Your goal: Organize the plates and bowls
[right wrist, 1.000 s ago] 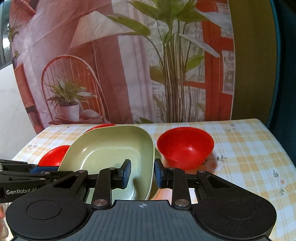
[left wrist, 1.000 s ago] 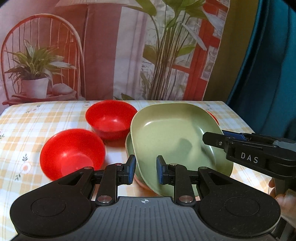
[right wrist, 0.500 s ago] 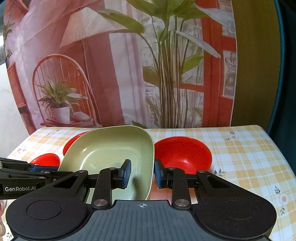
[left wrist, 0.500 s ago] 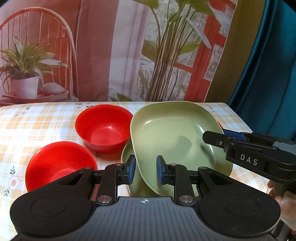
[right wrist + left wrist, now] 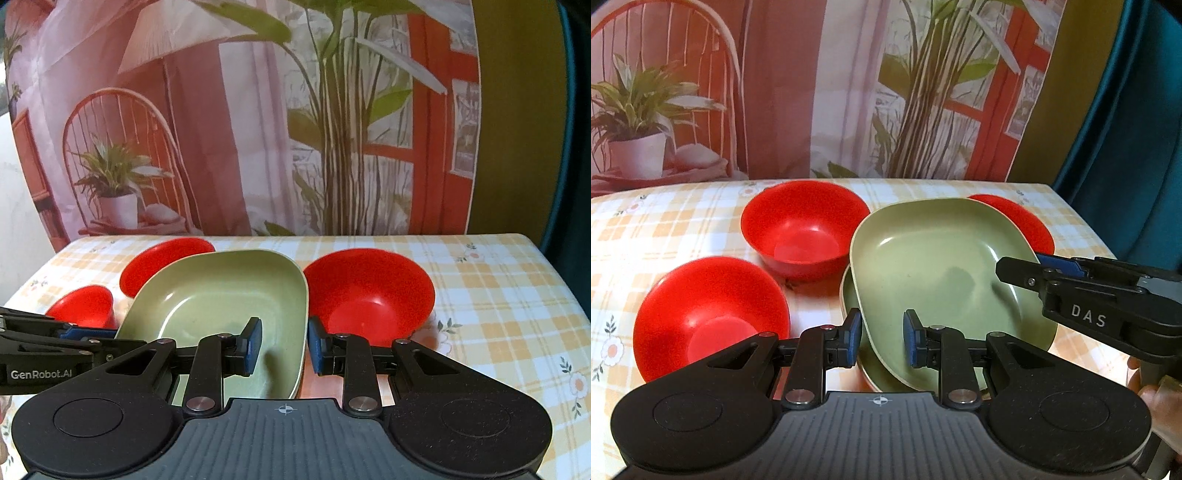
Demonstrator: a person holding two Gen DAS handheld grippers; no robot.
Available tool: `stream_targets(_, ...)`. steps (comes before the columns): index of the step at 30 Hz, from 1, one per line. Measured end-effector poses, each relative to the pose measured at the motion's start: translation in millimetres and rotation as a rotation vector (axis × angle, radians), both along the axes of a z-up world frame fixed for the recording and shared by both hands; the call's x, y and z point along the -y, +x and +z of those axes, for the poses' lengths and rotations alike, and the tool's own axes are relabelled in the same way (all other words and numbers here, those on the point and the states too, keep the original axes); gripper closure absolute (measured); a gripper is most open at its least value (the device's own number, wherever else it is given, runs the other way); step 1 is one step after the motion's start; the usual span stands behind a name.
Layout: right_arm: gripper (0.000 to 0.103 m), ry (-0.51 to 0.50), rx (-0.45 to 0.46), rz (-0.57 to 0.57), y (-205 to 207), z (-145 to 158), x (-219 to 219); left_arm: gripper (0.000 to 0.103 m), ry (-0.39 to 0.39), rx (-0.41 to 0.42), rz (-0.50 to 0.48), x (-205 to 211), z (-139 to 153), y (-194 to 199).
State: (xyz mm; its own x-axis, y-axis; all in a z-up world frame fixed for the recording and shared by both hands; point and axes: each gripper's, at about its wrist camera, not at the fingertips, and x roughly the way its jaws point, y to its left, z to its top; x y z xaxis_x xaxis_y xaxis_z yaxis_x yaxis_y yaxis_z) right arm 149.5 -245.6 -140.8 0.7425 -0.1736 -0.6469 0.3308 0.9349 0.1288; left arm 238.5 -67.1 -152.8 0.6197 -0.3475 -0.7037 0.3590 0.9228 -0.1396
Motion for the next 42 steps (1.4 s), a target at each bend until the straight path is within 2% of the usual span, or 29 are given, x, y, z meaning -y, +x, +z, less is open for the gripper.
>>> stream_targets(6, 0.078, -0.026, -0.022, 0.010, 0.5, -9.2, -6.2, 0.077, 0.015, -0.012, 0.009, -1.0, -7.2, -2.6)
stream_targets(15, 0.078, -0.059, -0.035, 0.012, 0.3, -16.3, -11.1, 0.077, 0.035, 0.011, 0.013, 2.3, -7.7, -7.1)
stream_targets(27, 0.078, -0.050, -0.050, 0.009, -2.6, -21.5, -12.9, 0.076, 0.046, 0.020, 0.018, 1.4, -10.7, -8.8)
stream_targets(30, 0.077, -0.045, -0.049, 0.007, -4.4, -19.8, -13.8, 0.069, 0.045, 0.021, 0.027, 1.1, -9.5, -10.2)
stream_targets(32, 0.075, -0.041, -0.040, 0.002, -6.4, -16.5, -13.2, 0.053, 0.038, 0.033, 0.040, -0.6, -5.0, -13.1)
stream_targets(42, 0.073, -0.034, 0.020, -0.010, -23.3, 20.1, -13.6, 0.051, 0.041, 0.110, 0.017, 4.0, 32.8, -28.1)
